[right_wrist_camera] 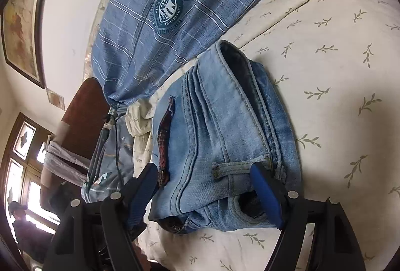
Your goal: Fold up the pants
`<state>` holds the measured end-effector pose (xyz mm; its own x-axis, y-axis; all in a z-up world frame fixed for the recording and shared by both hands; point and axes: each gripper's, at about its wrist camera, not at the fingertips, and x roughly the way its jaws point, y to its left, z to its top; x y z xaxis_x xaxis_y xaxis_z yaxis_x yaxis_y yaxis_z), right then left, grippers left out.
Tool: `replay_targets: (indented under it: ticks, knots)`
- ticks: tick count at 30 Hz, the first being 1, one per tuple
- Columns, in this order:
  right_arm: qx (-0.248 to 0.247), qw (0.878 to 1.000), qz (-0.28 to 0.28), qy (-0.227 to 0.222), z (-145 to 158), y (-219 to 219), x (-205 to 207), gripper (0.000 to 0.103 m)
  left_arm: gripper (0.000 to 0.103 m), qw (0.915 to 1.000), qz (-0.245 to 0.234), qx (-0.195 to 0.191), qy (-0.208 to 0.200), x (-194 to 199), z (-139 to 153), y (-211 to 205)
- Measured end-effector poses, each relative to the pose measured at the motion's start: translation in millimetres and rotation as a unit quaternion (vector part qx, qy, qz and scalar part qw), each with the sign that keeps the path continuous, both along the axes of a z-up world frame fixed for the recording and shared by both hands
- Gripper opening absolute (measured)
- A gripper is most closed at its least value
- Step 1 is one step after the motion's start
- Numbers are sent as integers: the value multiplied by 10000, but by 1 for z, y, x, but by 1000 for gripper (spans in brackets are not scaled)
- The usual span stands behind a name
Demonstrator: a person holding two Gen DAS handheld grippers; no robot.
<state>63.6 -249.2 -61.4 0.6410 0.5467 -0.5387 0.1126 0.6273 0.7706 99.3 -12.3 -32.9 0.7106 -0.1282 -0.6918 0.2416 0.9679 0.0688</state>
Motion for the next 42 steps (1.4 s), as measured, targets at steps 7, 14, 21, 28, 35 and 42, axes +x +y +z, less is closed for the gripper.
replay_targets:
  ticks: [7,14,21,28,35,42]
  knots:
    - [-331,9994,106,-67,3,8,-1,80,85,10000,72,22,17,2,-2,0]
    - [-223,9996,139,-70,1,9,0,80,92,9998,190,7,83,4,-6,2]
    - [-174,9996,185,-100,1,6,0,80,102,9992,367,-11,138,6,-8,5]
    - [-410,9987,278,-127,5,11,-2,80,103,9981,298,-194,504,11,-7,9]
    - [-1103,9938,155,-16,16,23,-12,74,103,9969,762,-177,-24,9,11,28]
    - [-2219,9686,-249,-1096,84,25,9,49,103,9934,1138,148,56,53,34,23]
